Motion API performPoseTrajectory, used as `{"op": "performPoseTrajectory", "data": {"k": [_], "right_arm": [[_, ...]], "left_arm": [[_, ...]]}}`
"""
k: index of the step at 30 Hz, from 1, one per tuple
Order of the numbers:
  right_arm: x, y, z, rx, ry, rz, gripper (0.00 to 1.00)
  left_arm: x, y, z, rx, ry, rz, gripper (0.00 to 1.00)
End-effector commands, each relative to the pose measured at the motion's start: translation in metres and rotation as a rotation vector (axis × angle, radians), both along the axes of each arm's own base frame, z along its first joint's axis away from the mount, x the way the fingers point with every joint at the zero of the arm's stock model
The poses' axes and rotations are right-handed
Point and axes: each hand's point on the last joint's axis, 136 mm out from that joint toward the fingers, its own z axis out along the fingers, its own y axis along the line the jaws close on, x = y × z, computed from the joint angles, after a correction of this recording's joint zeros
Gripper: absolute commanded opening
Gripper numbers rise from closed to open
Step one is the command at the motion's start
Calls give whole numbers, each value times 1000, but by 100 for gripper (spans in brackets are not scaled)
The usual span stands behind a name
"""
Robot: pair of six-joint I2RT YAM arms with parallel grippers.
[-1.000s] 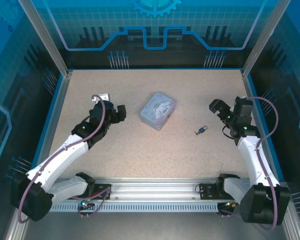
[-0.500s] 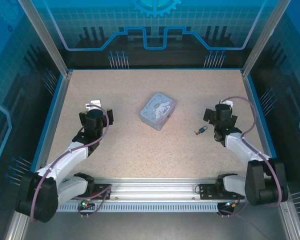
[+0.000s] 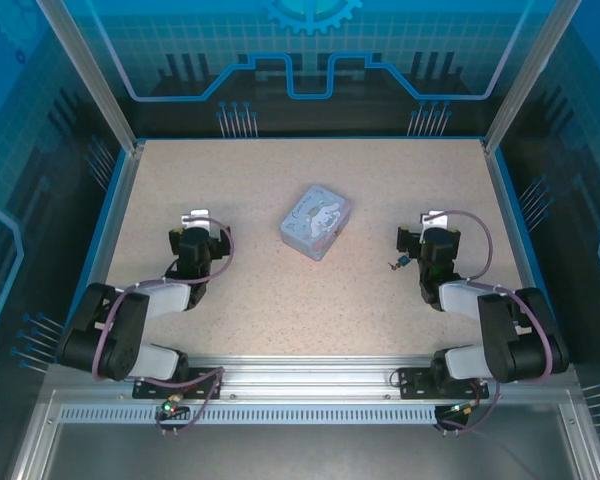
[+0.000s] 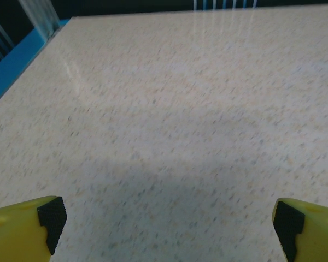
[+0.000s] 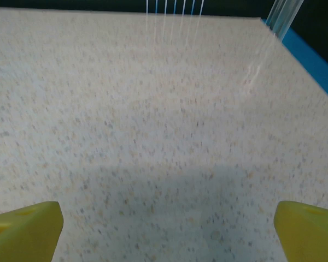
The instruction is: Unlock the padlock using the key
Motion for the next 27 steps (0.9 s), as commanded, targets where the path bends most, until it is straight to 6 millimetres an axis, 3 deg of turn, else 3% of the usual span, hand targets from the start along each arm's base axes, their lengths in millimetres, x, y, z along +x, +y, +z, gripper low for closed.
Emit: {"op": "performPoseTrajectory", "data": {"k": [1, 7, 11, 27], "right_arm": [[13, 7, 25, 12, -134, 69, 100], [20, 16, 13, 5, -148, 130, 100], [28, 18, 5, 26, -44, 146, 100], [29, 18, 6, -3, -51, 126, 100]], "left_arm": [[14, -4, 17, -10, -119, -65, 99], [18, 1, 8, -74, -105, -82, 99], [18, 3, -1, -81, -112, -87, 99], [24, 9, -4, -145, -76, -98, 99]]}}
